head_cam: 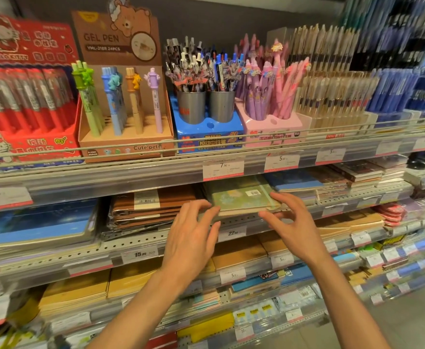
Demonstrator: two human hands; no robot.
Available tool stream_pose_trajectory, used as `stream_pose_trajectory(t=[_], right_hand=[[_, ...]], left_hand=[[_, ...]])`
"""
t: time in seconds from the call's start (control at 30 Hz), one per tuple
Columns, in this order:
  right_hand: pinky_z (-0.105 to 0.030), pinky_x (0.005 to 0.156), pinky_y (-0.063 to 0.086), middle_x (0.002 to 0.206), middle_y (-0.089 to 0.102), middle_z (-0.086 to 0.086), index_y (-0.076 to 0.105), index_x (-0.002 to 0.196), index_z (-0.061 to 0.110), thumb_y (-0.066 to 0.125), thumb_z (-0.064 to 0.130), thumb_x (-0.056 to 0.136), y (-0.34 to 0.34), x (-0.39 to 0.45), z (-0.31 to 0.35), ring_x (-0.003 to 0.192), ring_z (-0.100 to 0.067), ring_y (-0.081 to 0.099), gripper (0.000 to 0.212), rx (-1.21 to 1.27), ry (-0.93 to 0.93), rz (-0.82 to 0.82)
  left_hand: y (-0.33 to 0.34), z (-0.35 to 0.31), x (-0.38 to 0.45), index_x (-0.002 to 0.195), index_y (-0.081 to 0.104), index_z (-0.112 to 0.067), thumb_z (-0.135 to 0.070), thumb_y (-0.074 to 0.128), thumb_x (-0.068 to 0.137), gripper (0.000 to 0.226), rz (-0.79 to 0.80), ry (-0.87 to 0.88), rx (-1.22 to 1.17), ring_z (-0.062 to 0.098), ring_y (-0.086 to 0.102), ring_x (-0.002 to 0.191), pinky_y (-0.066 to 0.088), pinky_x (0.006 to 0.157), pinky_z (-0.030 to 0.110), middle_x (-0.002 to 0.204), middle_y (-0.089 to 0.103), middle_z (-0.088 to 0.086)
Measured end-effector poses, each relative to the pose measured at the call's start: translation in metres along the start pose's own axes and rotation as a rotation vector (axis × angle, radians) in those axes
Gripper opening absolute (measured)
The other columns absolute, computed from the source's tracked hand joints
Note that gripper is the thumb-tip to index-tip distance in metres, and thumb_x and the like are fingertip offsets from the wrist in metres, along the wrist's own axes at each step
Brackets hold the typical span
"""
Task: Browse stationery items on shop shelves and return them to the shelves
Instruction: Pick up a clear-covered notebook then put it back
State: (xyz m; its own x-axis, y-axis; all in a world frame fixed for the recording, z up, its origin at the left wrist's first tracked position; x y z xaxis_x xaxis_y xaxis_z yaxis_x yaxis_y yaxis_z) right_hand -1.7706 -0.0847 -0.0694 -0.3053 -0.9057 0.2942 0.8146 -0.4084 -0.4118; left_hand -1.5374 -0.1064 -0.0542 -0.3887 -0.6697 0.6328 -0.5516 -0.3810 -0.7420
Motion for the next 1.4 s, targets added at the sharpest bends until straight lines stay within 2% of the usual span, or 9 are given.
stream_pose_trajectory(t=[0.1, 0.23, 0.4, 0.6, 0.73, 0.9, 1.03, 1.27, 1.4], right_hand=[[-0.015, 0.082, 0.05, 0.14, 0.048, 0.01, 0.058, 0.133, 0.031, 0.072, 0.04, 0.086, 0.003, 0.005, 0.003, 0.091, 0.007, 0.062, 0.05, -0.044, -0.051, -0.024], [0.003, 0.08, 0.038, 0.147, 0.041, 0.008, 0.053, 0.141, 0.025, 0.066, 0.038, 0.092, 0.011, 0.025, 0.002, 0.093, 0.027, 0.051, 0.053, -0.137, -0.089, -0.013], [-0.029, 0.097, 0.046, 0.155, 0.036, -0.002, 0.05, 0.144, 0.022, 0.059, 0.042, 0.096, 0.019, 0.037, 0.004, 0.076, -0.003, 0.058, 0.053, -0.279, -0.09, -0.076], [-0.039, 0.108, 0.039, 0.157, 0.031, -0.006, 0.044, 0.147, 0.02, 0.053, 0.049, 0.097, 0.033, 0.047, -0.002, 0.125, -0.021, 0.052, 0.058, -0.311, -0.05, -0.069], [-0.048, 0.1, 0.049, 0.15, 0.037, -0.005, 0.042, 0.146, 0.021, 0.05, 0.055, 0.096, 0.039, 0.055, -0.004, 0.118, -0.027, 0.058, 0.061, -0.346, -0.042, -0.081], [-0.043, 0.1, 0.047, 0.151, 0.033, -0.004, 0.04, 0.147, 0.02, 0.048, 0.051, 0.098, 0.041, 0.054, -0.003, 0.111, -0.023, 0.06, 0.059, -0.338, -0.039, -0.077], [-0.037, 0.097, 0.047, 0.159, 0.023, -0.006, 0.034, 0.151, 0.018, 0.05, 0.049, 0.099, 0.039, 0.045, 0.002, 0.084, -0.003, 0.06, 0.063, -0.279, -0.042, -0.074], [-0.039, 0.104, 0.047, 0.155, 0.03, 0.003, 0.035, 0.149, 0.025, 0.053, 0.051, 0.096, 0.039, -0.004, -0.004, 0.124, -0.012, 0.051, 0.062, -0.155, -0.053, -0.157], [-0.031, 0.095, 0.05, 0.136, 0.045, 0.008, 0.044, 0.142, 0.028, 0.057, 0.046, 0.095, 0.067, -0.044, -0.022, 0.109, -0.006, 0.056, 0.052, -0.054, 0.066, -0.116]], left_hand=[[0.005, -0.002, 0.006, 0.132, 0.057, -0.017, -0.026, 0.058, 0.095, 0.038, 0.011, 0.128, 0.111, 0.021, 0.048, 0.127, 0.039, 0.106, 0.04, 0.135, 0.055, 0.002], [0.016, 0.002, 0.014, 0.143, 0.047, -0.019, -0.03, 0.05, 0.098, 0.046, 0.084, 0.134, 0.189, 0.019, 0.041, 0.136, 0.025, 0.119, 0.041, 0.143, 0.052, 0.0], [0.031, 0.003, 0.017, 0.153, 0.025, -0.019, -0.032, 0.046, 0.098, 0.061, 0.169, 0.105, 0.241, 0.022, 0.033, 0.143, 0.02, 0.121, 0.045, 0.155, 0.037, 0.003], [0.04, 0.009, 0.021, 0.155, 0.014, -0.025, -0.035, 0.048, 0.095, 0.07, 0.217, 0.09, 0.3, 0.027, 0.027, 0.145, 0.016, 0.12, 0.05, 0.157, 0.032, 0.004], [0.044, 0.011, 0.026, 0.156, 0.008, -0.025, -0.038, 0.046, 0.095, 0.073, 0.23, 0.045, 0.299, 0.027, 0.023, 0.146, 0.011, 0.121, 0.05, 0.158, 0.029, 0.004], [0.044, 0.013, 0.026, 0.156, 0.009, -0.027, -0.042, 0.043, 0.096, 0.07, 0.23, 0.028, 0.243, 0.024, 0.024, 0.146, 0.01, 0.121, 0.047, 0.157, 0.03, 0.001], [0.029, 0.014, 0.029, 0.152, 0.026, -0.026, -0.042, 0.041, 0.099, 0.058, 0.189, 0.006, 0.06, 0.018, 0.026, 0.144, 0.015, 0.121, 0.041, 0.155, 0.035, -0.001], [-0.015, 0.028, -0.005, 0.145, 0.04, -0.027, -0.038, 0.049, 0.099, 0.049, 0.114, -0.084, -0.206, 0.003, 0.038, 0.131, 0.035, 0.107, 0.025, 0.141, 0.044, -0.01], [-0.026, 0.051, -0.049, 0.142, 0.041, -0.034, -0.037, 0.053, 0.098, 0.046, 0.154, -0.242, -0.337, -0.001, 0.049, 0.117, 0.04, 0.096, 0.017, 0.131, 0.048, -0.017]])
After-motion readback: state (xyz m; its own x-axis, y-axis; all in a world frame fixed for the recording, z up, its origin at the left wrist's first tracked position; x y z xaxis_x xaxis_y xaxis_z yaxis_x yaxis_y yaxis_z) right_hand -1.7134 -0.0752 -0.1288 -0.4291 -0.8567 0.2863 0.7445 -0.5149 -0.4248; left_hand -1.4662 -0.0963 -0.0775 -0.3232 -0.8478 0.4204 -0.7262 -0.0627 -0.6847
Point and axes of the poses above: each hand's wrist, its own x-axis towards the middle knuckle, its own y-axis out of the palm, z = x × y, the point moved 8 cm from there along x, towards the middle knuckle
